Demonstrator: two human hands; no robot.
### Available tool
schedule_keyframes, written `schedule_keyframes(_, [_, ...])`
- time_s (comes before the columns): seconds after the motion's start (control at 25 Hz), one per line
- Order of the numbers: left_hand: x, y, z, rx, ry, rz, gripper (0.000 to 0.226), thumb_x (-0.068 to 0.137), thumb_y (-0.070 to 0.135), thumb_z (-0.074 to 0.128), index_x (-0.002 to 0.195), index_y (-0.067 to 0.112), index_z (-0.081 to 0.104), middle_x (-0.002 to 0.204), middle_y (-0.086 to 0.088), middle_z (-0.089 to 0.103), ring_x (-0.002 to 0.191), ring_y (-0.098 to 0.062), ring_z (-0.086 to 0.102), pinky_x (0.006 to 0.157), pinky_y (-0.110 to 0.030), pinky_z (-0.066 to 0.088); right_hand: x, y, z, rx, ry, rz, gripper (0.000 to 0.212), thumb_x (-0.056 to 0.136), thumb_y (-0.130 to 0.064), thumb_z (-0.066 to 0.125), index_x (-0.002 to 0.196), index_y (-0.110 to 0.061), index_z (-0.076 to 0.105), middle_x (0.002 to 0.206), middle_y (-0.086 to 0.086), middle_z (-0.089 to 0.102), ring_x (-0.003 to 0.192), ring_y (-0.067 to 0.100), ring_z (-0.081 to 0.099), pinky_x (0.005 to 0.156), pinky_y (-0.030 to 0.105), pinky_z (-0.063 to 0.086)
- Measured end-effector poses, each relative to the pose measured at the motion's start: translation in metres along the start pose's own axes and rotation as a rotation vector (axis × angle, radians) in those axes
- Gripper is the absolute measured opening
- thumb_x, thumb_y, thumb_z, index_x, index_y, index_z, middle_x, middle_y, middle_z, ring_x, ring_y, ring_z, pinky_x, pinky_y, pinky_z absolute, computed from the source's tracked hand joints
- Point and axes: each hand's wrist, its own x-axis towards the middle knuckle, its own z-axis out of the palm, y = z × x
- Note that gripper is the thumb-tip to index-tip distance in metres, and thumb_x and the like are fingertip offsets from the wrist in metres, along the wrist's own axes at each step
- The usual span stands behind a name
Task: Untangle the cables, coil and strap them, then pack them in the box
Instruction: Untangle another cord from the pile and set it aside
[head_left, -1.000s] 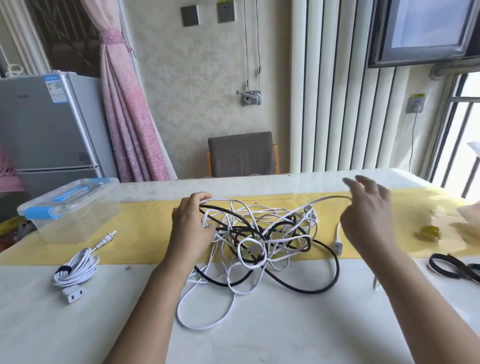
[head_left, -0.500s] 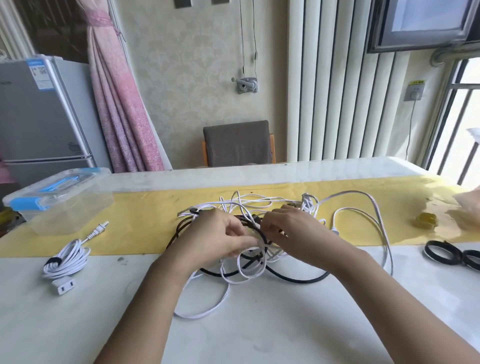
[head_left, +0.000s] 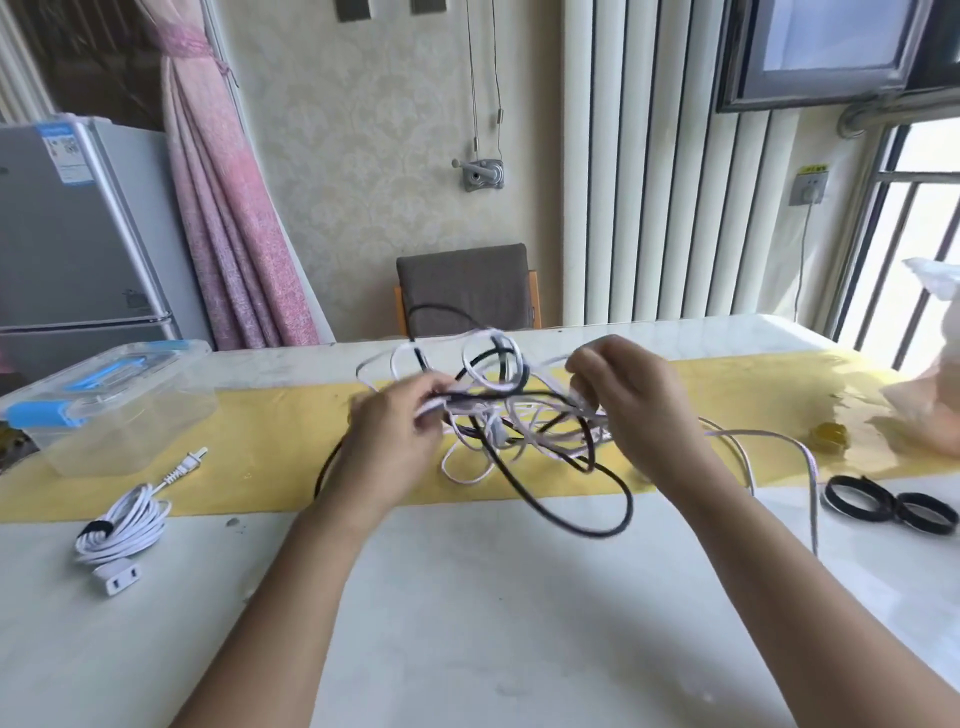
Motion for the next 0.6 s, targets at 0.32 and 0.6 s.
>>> schedule_keyframes(0.32, [0.008,-0.041,-0.015,0.294,0.383,0.022,0.026,0.071,-0.006,0.072,0.084,0.015,0.066,0.08,0.004,0.062,0.074,-0.025,0.063,0.076,-0.05,0.048,0.02,0.019,-0.041,0.346,0.287,0.308,0.025,0.1,-0.01,0.04,0.079,-0.012,0.054,0.054,-0.003,0.061,0.039,0.005,0.045,0.042,0.016,0.033])
schedule_keyframes(0.6, [0.001,-0.027,0.002,0.382,0.163,-0.02,0.043,0.065,0.002,0.077,0.101,0.024,0.064,0.092,0.01,0.062,0.095,-0.017,0.058,0.107,-0.054,0.022,0.017,0.022,-0.034,0.258,0.249,0.369,0.024,0.101,-0.013,0.039,0.082,-0.01,0.054,0.065,0.004,0.062,0.038,0.004,0.043,0.048,0.021,0.034])
